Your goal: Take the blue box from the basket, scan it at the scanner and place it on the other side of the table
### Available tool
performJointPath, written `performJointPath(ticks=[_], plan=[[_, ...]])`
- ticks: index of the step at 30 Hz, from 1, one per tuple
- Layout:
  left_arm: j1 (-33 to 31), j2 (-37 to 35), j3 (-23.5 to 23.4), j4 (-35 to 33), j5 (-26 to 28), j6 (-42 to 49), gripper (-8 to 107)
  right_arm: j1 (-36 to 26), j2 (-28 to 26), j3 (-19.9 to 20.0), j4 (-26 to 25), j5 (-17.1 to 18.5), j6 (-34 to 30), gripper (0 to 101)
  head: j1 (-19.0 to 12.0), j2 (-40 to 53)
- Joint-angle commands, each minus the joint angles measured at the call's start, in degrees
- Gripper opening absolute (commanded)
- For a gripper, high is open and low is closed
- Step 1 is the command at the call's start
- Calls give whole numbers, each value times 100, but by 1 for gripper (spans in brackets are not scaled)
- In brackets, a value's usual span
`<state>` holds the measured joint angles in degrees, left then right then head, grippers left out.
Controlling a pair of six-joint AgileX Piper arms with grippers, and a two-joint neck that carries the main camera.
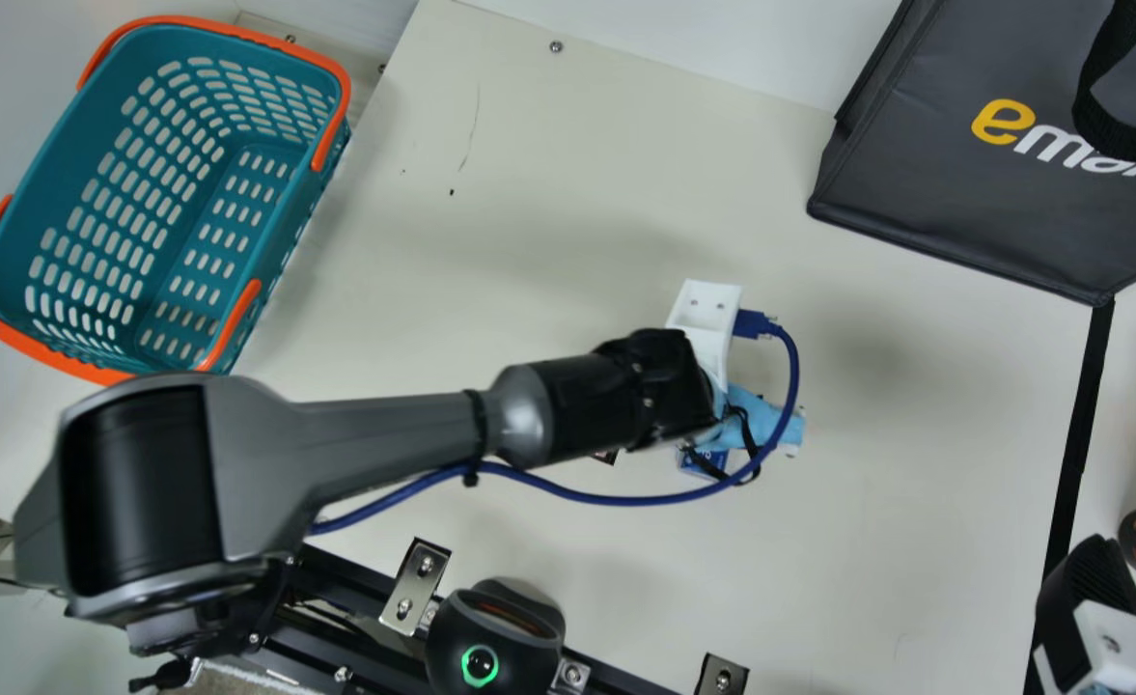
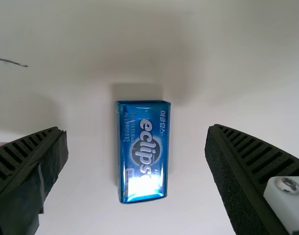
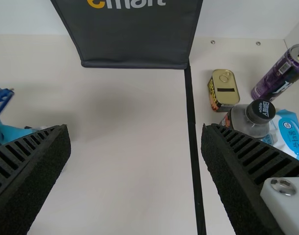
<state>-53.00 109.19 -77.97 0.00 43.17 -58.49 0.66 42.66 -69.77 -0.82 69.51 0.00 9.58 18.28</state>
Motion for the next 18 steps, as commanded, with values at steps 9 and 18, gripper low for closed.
performJointPath(ticks=[9, 18], plan=[[1105, -1600, 1439, -1799, -964, 2100, 90, 0, 0, 0, 0, 0, 0, 95, -166, 14], [2521, -2920, 2237, -3512, -533, 4505, 90, 0, 0, 0, 0, 0, 0, 95, -166, 14]])
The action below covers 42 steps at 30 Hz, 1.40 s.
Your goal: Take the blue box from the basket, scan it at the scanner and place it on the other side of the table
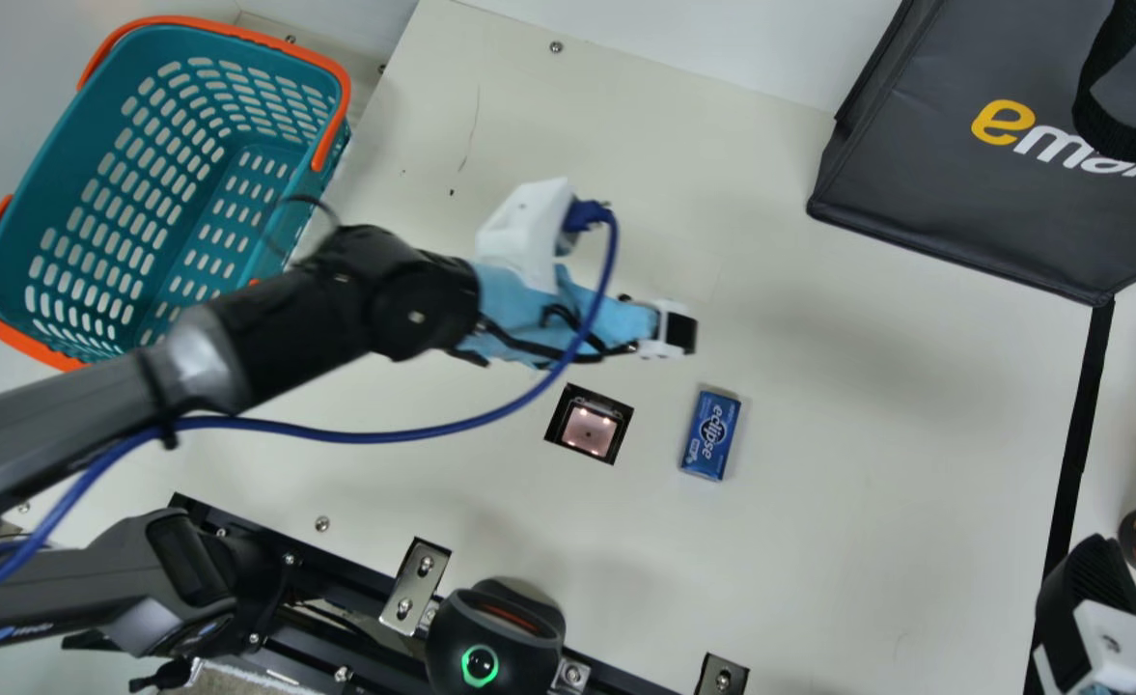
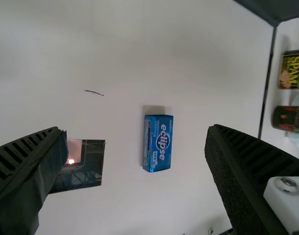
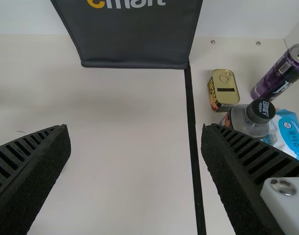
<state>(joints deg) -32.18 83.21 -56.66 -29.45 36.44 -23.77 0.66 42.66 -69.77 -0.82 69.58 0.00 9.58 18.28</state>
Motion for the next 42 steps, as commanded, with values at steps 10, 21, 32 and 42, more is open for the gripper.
performJointPath(ticks=[10, 21, 32, 42], plan=[[2181, -1272, 366, -841, 1404, 2930, 90, 0, 0, 0, 0, -1, 0, 95, -166, 14], [3061, -2160, -42, 612, 2258, 3724, 90, 0, 0, 0, 0, -1, 0, 95, -166, 14], [3125, -2662, -577, 1410, 2570, 3599, 90, 0, 0, 0, 0, -1, 0, 95, -166, 14], [3125, -2662, -587, 1425, 2579, 3601, 90, 0, 0, 0, 0, -7, 0, 95, -166, -1054]])
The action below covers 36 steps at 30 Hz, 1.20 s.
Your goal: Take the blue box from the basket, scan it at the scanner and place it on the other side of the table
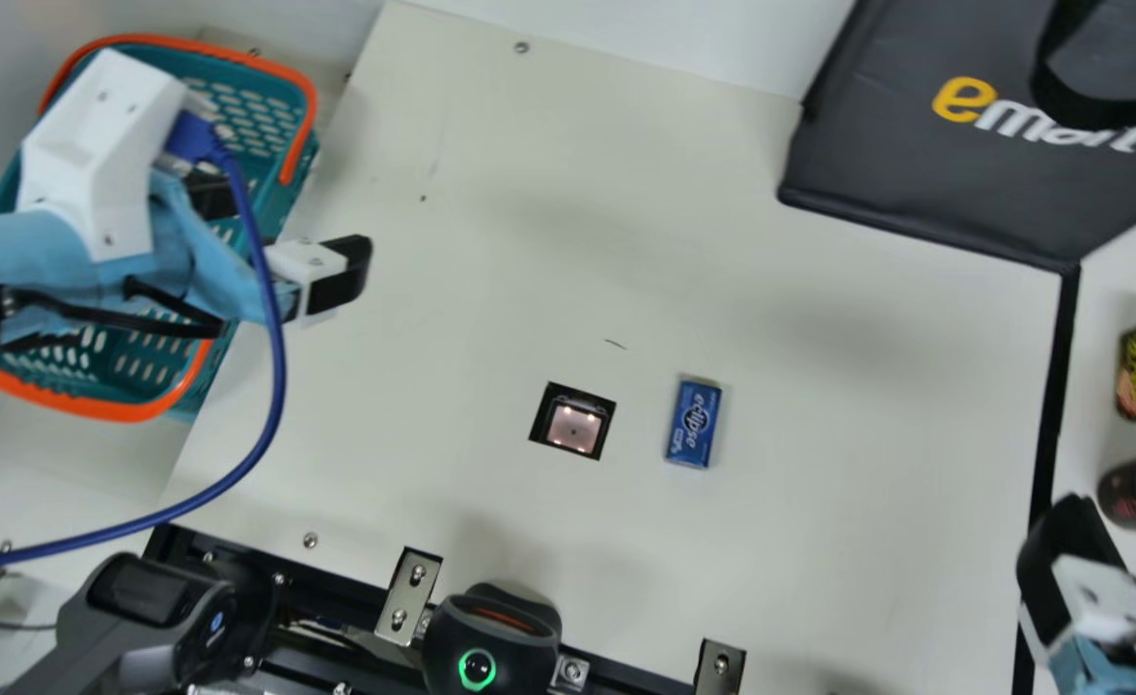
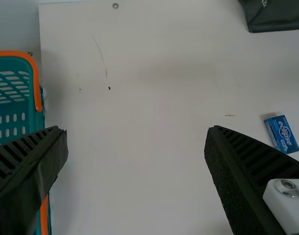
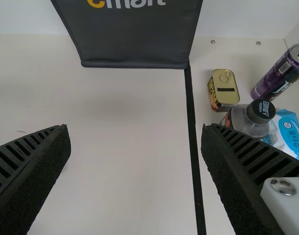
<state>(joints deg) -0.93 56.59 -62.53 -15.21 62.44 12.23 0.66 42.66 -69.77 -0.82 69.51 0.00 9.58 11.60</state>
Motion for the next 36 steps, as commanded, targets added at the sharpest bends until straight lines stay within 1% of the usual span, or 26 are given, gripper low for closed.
performJointPath(ticks=[1, 7, 13, 15, 20, 30, 33, 36], plan=[[0, 0, 0, 0, 0, 0, 90, 0, 0, 0, 0, 0, 0, 95, -166, -520], [0, 0, 0, 0, 0, 0, 90, 0, 0, 0, 0, 0, 0, 95, -166, -1318], [0, 0, 0, 0, 0, 0, 90, 37, 46, -7, -4, -12, -32, 95, -166, -1318], [0, 0, 0, 0, 0, 0, 90, 158, 136, -24, -2, 0, -46, 95, -166, -1318], [0, 0, 0, 0, 0, 0, 90, 520, 513, -75, 22, 39, -167, 95, -166, -1318], [0, 0, 0, 0, 0, 0, 90, 990, 1366, 37, 404, 39, -740, 95, -166, -1318], [0, 0, 0, 0, 0, 0, 90, 1135, 1623, 41, 443, 39, -711, 95, -166, -1318], [0, 0, 0, 0, 0, 0, 90, 1366, 1898, 22, 377, 39, -457, 95, -166, -1318]])
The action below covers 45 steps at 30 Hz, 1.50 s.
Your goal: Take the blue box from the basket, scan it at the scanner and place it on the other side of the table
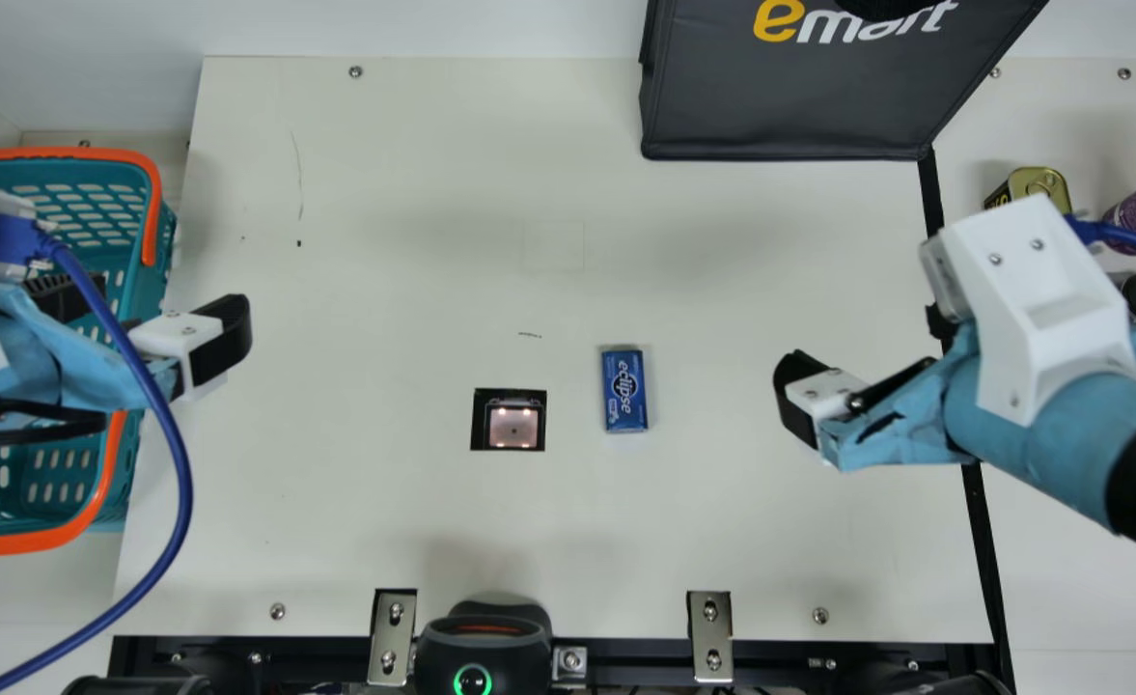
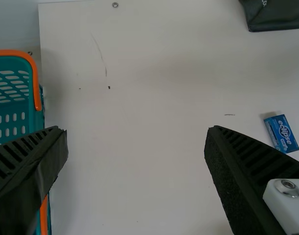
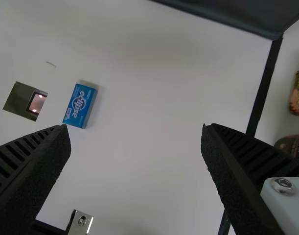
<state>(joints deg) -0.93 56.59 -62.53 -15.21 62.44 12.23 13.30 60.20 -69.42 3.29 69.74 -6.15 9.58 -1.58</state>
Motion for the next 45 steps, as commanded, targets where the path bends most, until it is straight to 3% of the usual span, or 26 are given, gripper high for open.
performJointPath(ticks=[1, 17, 26, 35, 45], plan=[[0, 0, 0, 0, 0, 0, 90, 193, 237, -27, -72, 16, 283, 95, -166, 0], [0, 0, 0, 0, 0, 0, 90, 1745, 1471, -448, -729, 13, 2799, 95, -166, 0], [0, 0, 0, 0, 0, 0, 90, 2545, 2060, -482, -1110, -160, 3936, 95, -166, 0], [0, 0, 0, 0, 0, 0, 90, 3067, 2576, -250, -1351, -542, 4677, 95, -166, 0], [0, 0, 0, 0, 0, 0, 90, 3251, 3024, 128, -1385, -1169, 5129, 95, -166, 0]])
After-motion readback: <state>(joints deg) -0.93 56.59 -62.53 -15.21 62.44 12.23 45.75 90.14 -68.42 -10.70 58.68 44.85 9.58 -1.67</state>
